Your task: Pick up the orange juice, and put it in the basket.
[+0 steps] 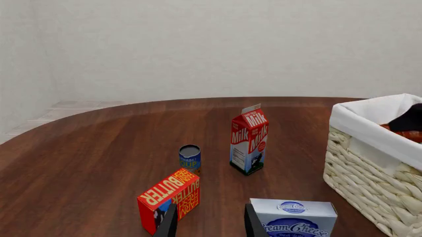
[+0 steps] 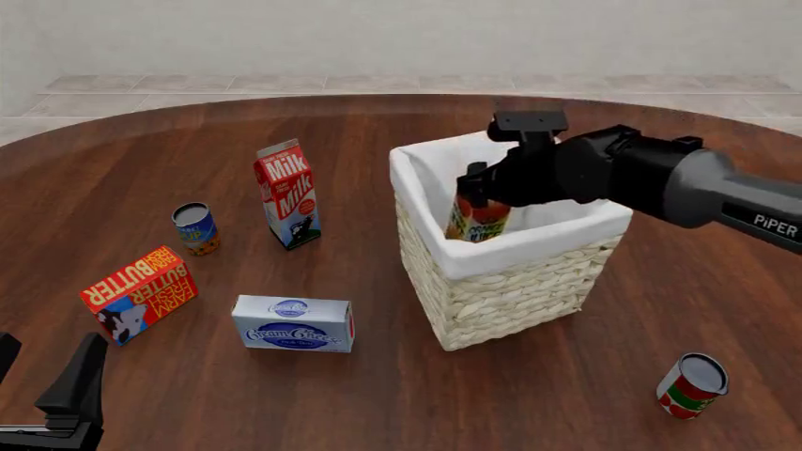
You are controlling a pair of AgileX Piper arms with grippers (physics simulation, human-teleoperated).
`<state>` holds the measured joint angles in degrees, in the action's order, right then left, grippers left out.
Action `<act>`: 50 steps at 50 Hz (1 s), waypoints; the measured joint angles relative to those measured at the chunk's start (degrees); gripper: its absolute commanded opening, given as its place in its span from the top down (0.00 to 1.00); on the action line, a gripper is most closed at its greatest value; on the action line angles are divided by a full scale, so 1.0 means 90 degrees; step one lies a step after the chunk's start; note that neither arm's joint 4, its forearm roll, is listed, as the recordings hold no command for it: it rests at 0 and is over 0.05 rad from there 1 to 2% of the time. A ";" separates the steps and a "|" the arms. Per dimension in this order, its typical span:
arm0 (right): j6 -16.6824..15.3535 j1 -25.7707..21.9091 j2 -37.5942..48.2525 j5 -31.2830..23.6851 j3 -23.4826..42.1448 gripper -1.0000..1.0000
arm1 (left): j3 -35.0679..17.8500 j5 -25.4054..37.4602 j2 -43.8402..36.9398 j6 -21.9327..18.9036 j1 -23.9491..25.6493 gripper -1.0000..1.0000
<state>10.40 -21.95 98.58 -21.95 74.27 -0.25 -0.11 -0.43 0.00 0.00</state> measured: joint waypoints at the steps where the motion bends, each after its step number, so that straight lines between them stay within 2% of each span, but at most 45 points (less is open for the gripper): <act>1: 0.0000 0.0007 0.0004 0.0004 -0.0004 1.00 | 0.0000 0.0000 0.0000 0.0000 0.0000 0.00; 13: -0.0007 0.0066 0.0026 0.0052 -0.0055 1.00 | 0.0000 0.0000 0.0000 0.0000 0.0000 0.00; 14: -0.0005 0.0069 0.0026 0.0057 -0.0058 0.00 | 0.0000 0.0000 0.0000 0.0000 0.0000 0.00; 30: 0.0073 0.0122 -0.0001 0.0086 -0.0017 0.00 | 0.0000 0.0000 0.0000 0.0000 0.0000 0.00; 50: 0.0008 0.0120 -0.0210 -0.0021 0.0110 0.00 | 0.0000 0.0000 0.0000 0.0000 0.0000 0.00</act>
<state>10.48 -20.87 96.69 -22.13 75.26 -0.25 -0.11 -0.43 0.00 0.00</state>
